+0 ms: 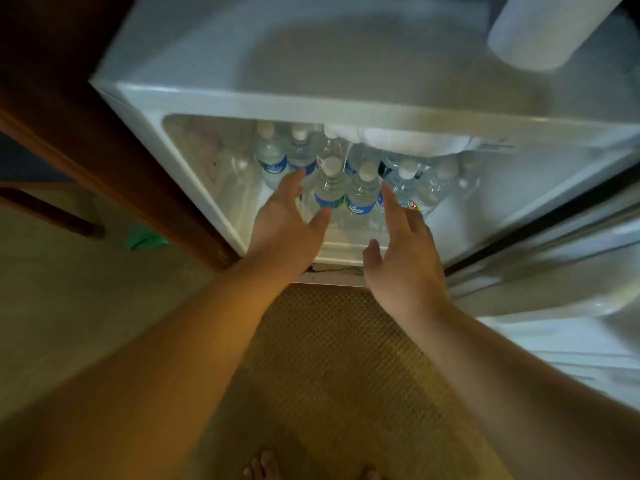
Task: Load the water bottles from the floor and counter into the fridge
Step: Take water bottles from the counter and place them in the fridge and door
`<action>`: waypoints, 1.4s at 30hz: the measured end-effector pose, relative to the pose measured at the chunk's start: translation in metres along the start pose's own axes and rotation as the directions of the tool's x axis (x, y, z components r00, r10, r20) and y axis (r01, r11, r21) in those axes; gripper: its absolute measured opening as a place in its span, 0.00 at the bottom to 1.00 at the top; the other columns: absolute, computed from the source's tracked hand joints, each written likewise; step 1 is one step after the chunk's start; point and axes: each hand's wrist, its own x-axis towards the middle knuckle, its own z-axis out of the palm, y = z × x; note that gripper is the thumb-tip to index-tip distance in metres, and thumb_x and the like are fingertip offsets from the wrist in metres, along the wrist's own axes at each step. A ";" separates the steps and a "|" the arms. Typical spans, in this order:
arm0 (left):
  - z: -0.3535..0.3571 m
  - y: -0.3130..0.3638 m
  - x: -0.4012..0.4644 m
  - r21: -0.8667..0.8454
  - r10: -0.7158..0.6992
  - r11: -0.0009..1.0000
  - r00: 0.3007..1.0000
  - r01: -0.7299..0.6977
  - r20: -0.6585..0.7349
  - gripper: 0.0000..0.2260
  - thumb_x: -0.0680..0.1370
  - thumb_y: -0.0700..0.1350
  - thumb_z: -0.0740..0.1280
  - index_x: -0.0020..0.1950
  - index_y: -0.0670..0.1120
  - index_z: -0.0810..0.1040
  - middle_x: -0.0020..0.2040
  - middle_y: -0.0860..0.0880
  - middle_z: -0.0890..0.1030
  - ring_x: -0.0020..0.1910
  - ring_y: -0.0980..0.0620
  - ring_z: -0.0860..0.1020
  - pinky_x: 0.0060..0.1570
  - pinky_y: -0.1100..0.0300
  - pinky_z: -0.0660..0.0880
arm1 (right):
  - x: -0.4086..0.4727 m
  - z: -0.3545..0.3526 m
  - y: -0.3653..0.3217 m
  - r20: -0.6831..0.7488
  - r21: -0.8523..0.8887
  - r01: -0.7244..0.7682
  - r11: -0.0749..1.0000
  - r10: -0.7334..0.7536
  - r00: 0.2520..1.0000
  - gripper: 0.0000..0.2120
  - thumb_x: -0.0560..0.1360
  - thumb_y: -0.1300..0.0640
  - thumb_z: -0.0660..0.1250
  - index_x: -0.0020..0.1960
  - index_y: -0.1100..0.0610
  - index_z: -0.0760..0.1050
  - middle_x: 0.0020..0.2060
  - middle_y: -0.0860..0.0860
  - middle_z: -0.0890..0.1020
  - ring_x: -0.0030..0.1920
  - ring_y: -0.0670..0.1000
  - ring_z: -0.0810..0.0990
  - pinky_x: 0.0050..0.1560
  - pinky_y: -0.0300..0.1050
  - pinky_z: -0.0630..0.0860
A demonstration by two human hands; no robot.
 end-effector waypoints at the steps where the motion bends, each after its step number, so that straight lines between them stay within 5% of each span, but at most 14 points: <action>1: -0.013 0.005 -0.022 0.002 0.003 1.000 1.000 -0.003 -0.001 0.30 0.79 0.53 0.71 0.78 0.61 0.62 0.72 0.57 0.73 0.69 0.56 0.72 0.63 0.62 0.69 | -0.016 -0.014 -0.013 0.000 0.013 0.000 1.000 0.000 1.000 0.37 0.79 0.57 0.66 0.83 0.47 0.52 0.72 0.51 0.69 0.71 0.54 0.69 0.68 0.52 0.70; 6: -0.095 0.062 -0.124 0.001 0.077 0.997 0.995 -0.077 -0.066 0.28 0.78 0.54 0.71 0.76 0.62 0.65 0.69 0.64 0.73 0.61 0.69 0.73 0.58 0.74 0.71 | -0.084 -0.108 -0.086 -0.143 0.069 0.135 0.988 -0.124 0.982 0.33 0.77 0.58 0.68 0.80 0.51 0.63 0.75 0.52 0.70 0.75 0.53 0.67 0.69 0.50 0.72; 8: -0.137 0.106 -0.159 -0.002 0.122 0.992 0.988 -0.123 -0.095 0.26 0.78 0.52 0.72 0.75 0.61 0.68 0.67 0.64 0.74 0.47 0.74 0.76 0.48 0.77 0.74 | -0.103 -0.160 -0.123 -0.186 0.090 0.186 0.978 -0.167 0.968 0.31 0.77 0.58 0.68 0.79 0.51 0.65 0.76 0.51 0.69 0.76 0.52 0.66 0.70 0.50 0.72; 10: -0.182 0.157 -0.188 0.037 0.212 0.977 0.968 -0.209 -0.130 0.24 0.78 0.51 0.72 0.73 0.57 0.72 0.65 0.60 0.77 0.38 0.66 0.79 0.41 0.76 0.75 | -0.120 -0.219 -0.163 -0.222 0.124 0.230 0.965 -0.199 0.954 0.29 0.78 0.56 0.67 0.77 0.51 0.68 0.76 0.49 0.68 0.76 0.49 0.66 0.69 0.48 0.73; 14: -0.270 0.264 -0.226 0.115 0.369 0.929 0.907 -0.352 -0.205 0.21 0.79 0.51 0.72 0.71 0.54 0.75 0.58 0.53 0.82 0.52 0.57 0.83 0.47 0.59 0.82 | -0.145 -0.341 -0.238 -0.298 0.118 0.306 0.945 -0.260 0.918 0.27 0.78 0.56 0.68 0.76 0.48 0.69 0.76 0.45 0.68 0.75 0.47 0.66 0.69 0.35 0.66; 17: -0.326 0.337 -0.241 0.120 0.423 0.906 0.860 -0.405 -0.287 0.19 0.79 0.51 0.71 0.70 0.54 0.75 0.58 0.55 0.82 0.57 0.58 0.81 0.52 0.54 0.82 | -0.155 -0.422 -0.280 -0.386 0.102 0.344 0.933 -0.281 0.879 0.26 0.78 0.55 0.68 0.76 0.50 0.71 0.76 0.46 0.68 0.76 0.49 0.66 0.71 0.40 0.65; 21: -0.373 0.420 -0.250 0.090 0.451 0.889 0.828 -0.448 -0.333 0.20 0.78 0.54 0.69 0.70 0.57 0.74 0.61 0.62 0.78 0.58 0.64 0.78 0.55 0.68 0.76 | -0.159 -0.500 -0.319 -0.437 0.116 0.352 0.929 -0.270 0.858 0.28 0.78 0.54 0.69 0.76 0.47 0.69 0.76 0.42 0.66 0.76 0.47 0.65 0.69 0.44 0.67; 23: -0.384 0.453 -0.249 0.066 0.447 0.890 0.834 -0.452 -0.323 0.20 0.78 0.55 0.69 0.69 0.61 0.73 0.59 0.68 0.76 0.55 0.68 0.76 0.50 0.78 0.70 | -0.160 -0.525 -0.331 -0.410 0.089 0.351 0.932 -0.287 0.866 0.28 0.79 0.53 0.69 0.77 0.43 0.67 0.77 0.39 0.63 0.77 0.43 0.60 0.69 0.37 0.62; 27: -0.391 0.496 -0.237 0.037 0.489 0.864 0.819 -0.502 -0.298 0.21 0.78 0.56 0.70 0.70 0.62 0.73 0.64 0.67 0.76 0.60 0.68 0.74 0.54 0.77 0.68 | -0.149 -0.557 -0.347 -0.360 0.106 0.312 0.944 -0.256 0.897 0.28 0.80 0.50 0.67 0.77 0.38 0.63 0.77 0.33 0.57 0.74 0.33 0.51 0.56 0.18 0.60; 29: -0.393 0.507 -0.223 0.017 0.495 0.860 0.824 -0.510 -0.275 0.21 0.77 0.56 0.71 0.70 0.62 0.73 0.65 0.66 0.76 0.61 0.67 0.74 0.55 0.75 0.69 | -0.133 -0.569 -0.354 -0.358 0.085 0.313 0.946 -0.264 0.896 0.29 0.80 0.50 0.67 0.78 0.39 0.62 0.77 0.35 0.58 0.76 0.37 0.54 0.62 0.25 0.67; 32: -0.402 0.524 -0.187 -0.013 0.485 0.866 0.844 -0.500 -0.228 0.21 0.77 0.56 0.71 0.69 0.65 0.71 0.62 0.70 0.74 0.59 0.64 0.74 0.56 0.69 0.72 | -0.094 -0.585 -0.368 -0.384 0.032 0.276 0.961 -0.243 0.891 0.30 0.80 0.50 0.67 0.79 0.42 0.60 0.78 0.41 0.62 0.78 0.45 0.58 0.73 0.44 0.65; 36: -0.411 0.548 -0.118 0.069 0.511 0.859 0.843 -0.507 -0.167 0.25 0.78 0.58 0.69 0.74 0.65 0.66 0.69 0.63 0.73 0.66 0.60 0.71 0.66 0.56 0.72 | -0.021 -0.596 -0.391 -0.379 0.011 0.150 0.989 -0.135 0.916 0.33 0.80 0.51 0.68 0.79 0.40 0.57 0.76 0.42 0.65 0.74 0.49 0.66 0.70 0.48 0.71; 42: -0.405 0.583 -0.014 0.203 0.501 0.847 0.865 -0.492 0.008 0.31 0.79 0.63 0.66 0.79 0.66 0.58 0.77 0.49 0.67 0.74 0.47 0.69 0.68 0.51 0.70 | 0.082 -0.599 -0.407 -0.326 -0.047 -0.080 0.996 0.061 0.944 0.32 0.81 0.50 0.66 0.81 0.43 0.57 0.75 0.51 0.68 0.71 0.58 0.71 0.68 0.53 0.73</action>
